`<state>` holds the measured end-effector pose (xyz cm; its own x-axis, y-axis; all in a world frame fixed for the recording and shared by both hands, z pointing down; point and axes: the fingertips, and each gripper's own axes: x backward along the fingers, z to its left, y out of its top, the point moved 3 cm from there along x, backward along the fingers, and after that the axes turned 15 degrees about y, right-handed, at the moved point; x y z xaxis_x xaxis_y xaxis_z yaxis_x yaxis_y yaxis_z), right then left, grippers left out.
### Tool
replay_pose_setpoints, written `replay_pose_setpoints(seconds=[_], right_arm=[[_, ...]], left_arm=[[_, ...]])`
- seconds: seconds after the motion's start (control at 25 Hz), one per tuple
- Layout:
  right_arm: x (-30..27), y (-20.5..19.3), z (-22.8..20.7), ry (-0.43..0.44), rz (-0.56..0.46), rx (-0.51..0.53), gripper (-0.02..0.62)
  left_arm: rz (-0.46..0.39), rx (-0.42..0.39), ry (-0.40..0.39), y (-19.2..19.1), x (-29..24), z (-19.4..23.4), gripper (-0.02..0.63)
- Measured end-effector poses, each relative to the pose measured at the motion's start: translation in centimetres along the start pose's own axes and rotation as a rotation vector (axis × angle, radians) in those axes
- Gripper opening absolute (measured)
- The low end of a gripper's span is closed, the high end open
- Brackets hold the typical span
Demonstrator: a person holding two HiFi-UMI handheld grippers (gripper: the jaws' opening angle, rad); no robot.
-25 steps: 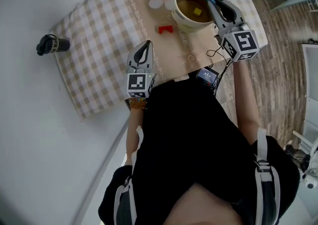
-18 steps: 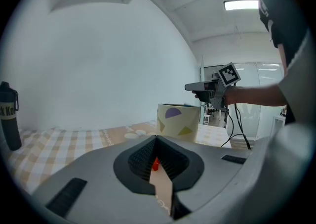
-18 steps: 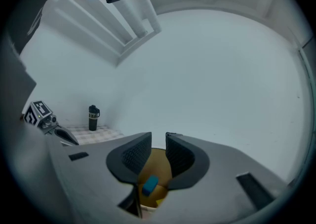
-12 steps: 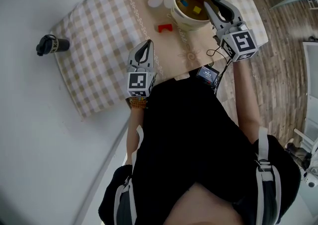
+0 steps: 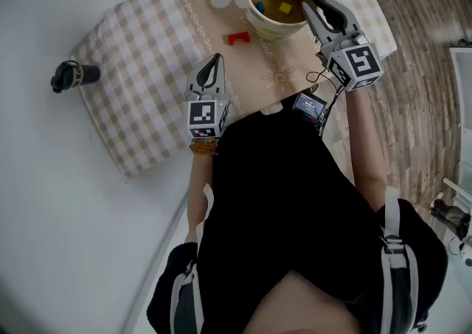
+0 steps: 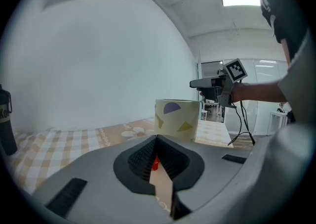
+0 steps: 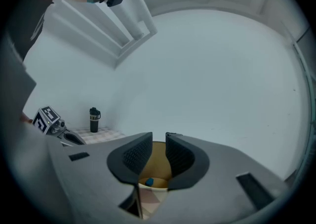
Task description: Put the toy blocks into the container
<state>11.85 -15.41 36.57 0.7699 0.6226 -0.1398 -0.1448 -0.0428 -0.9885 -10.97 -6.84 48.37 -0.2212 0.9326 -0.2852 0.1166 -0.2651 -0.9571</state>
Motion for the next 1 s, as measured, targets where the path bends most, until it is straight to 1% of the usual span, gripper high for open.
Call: replay_pose_setpoints(seconds=[0.12,0.4,0.44,0.48,0.52,0.8,1.0], right_arm=[[0.8,-0.4,0.3,-0.011,-0.002,-0.013,0.084],[2.9,-1.8,1.1,-0.032,0.015,-0.04,0.084],[3.2,-1.9,1.3,-0.034,0.017,-0.044,0.084],[3.4,-2.0,1.4,-0.036,0.019,-0.047,0.084],[3.7,-2.1,1.6,-0.039,0.021,-0.05,0.084],[5.2,-2.9,2.3,-0.066,0.023,-0.073,0.084],[5.4,-3.7,2.6,-0.069,0.039,-0.085,0.084]], left_arm=[[0.009,-0.014,0.003,-0.3,-0.9,0.1,0.003],[0.099,-0.035,0.008,-2.5,-4.2,0.0,0.006],[0.116,-0.036,0.003,-2.9,-4.6,-0.1,0.013],[0.133,-0.037,-0.003,-3.4,-5.1,-0.3,0.053],[0.151,-0.039,-0.007,-3.9,-5.6,-0.4,0.067],[0.243,-0.056,-0.001,-6.6,-7.8,-1.1,0.072],[0.26,-0.044,0.008,-7.2,-8.4,-1.2,0.08]])
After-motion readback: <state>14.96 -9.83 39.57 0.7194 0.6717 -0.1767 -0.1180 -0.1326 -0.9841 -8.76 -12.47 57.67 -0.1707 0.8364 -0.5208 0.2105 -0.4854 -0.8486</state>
